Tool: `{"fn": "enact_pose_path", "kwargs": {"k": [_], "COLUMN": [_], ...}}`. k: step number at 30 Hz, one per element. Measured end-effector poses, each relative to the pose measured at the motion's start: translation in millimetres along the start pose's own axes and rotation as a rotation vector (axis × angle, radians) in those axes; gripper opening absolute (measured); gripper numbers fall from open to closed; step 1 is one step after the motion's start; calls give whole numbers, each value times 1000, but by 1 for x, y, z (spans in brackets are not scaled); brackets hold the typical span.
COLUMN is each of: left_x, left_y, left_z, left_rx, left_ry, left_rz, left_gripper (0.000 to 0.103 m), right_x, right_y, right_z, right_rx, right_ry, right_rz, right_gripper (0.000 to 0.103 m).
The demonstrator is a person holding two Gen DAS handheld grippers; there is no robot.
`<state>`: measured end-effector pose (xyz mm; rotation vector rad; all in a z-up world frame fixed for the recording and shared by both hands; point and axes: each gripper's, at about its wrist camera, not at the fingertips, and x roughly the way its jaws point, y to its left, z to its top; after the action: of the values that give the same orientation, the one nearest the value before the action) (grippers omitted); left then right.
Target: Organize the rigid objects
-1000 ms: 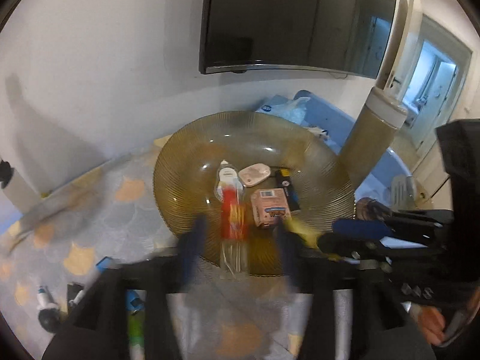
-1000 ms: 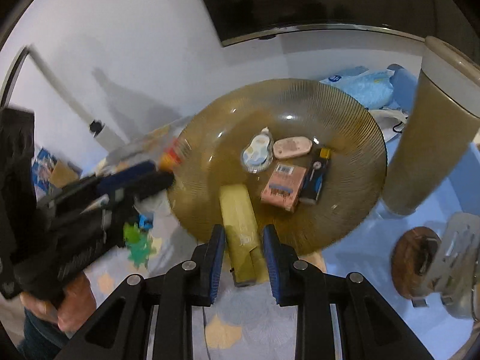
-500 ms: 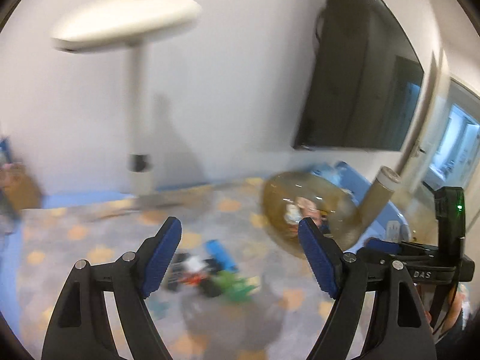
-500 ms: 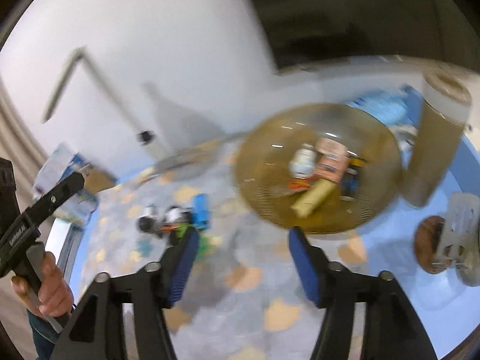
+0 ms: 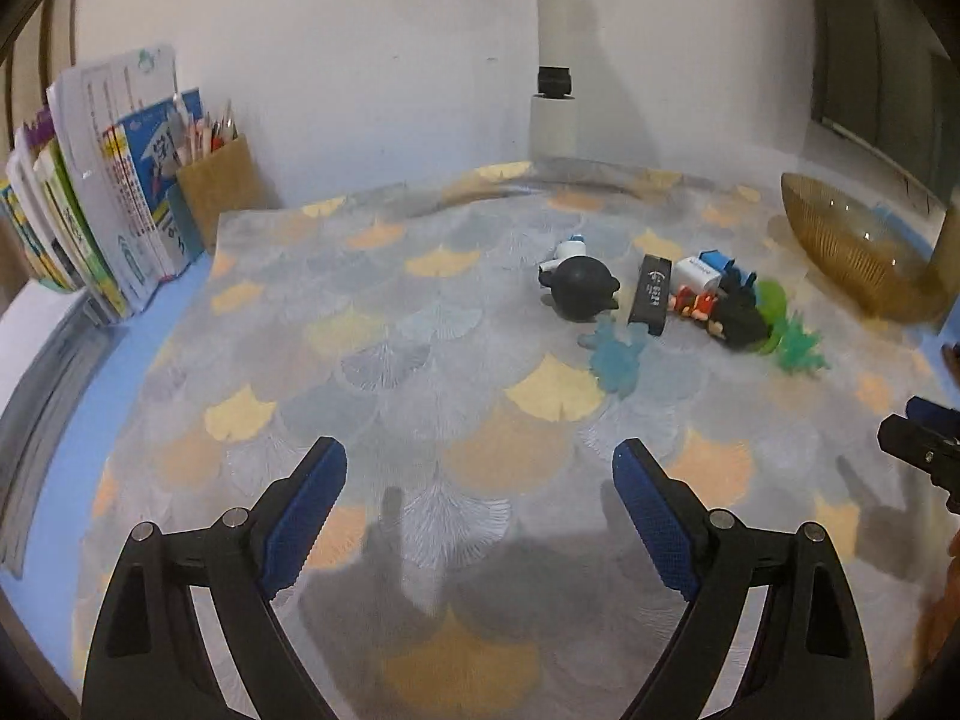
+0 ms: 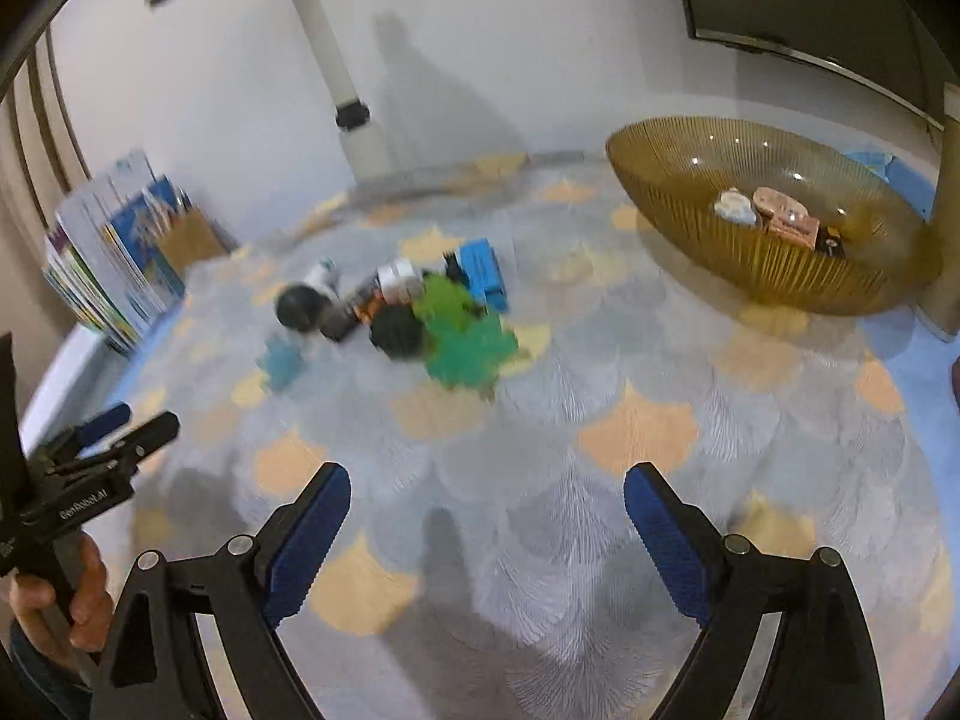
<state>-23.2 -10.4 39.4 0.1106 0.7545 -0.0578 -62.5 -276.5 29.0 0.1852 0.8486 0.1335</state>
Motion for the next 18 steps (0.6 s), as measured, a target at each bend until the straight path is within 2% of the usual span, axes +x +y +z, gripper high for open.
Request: {"fn": "enact_pose_path", "kwargs": {"k": [2,3,8,18], "left_x": [5,8,4,5], "left_y": [-7,-9,-15,-14], "left_z": [-7,-5,-8,-10], "left_rx": [32,44,75,66], "left_ry": [-14,9,6,17], "left_rz": [36,48,22,7], "left_gripper": [90,90,90,90], "right_x": [4,6,22,24], "right_y": [0,-2,-7,14], "right_z": [0,1,1,-4], "right_rx": [-8,-4,30,-87], "right_ry": [10,7,85,90], "right_rz": [-22,-22,-27,-89], "right_gripper": [92,92,92,92]}}
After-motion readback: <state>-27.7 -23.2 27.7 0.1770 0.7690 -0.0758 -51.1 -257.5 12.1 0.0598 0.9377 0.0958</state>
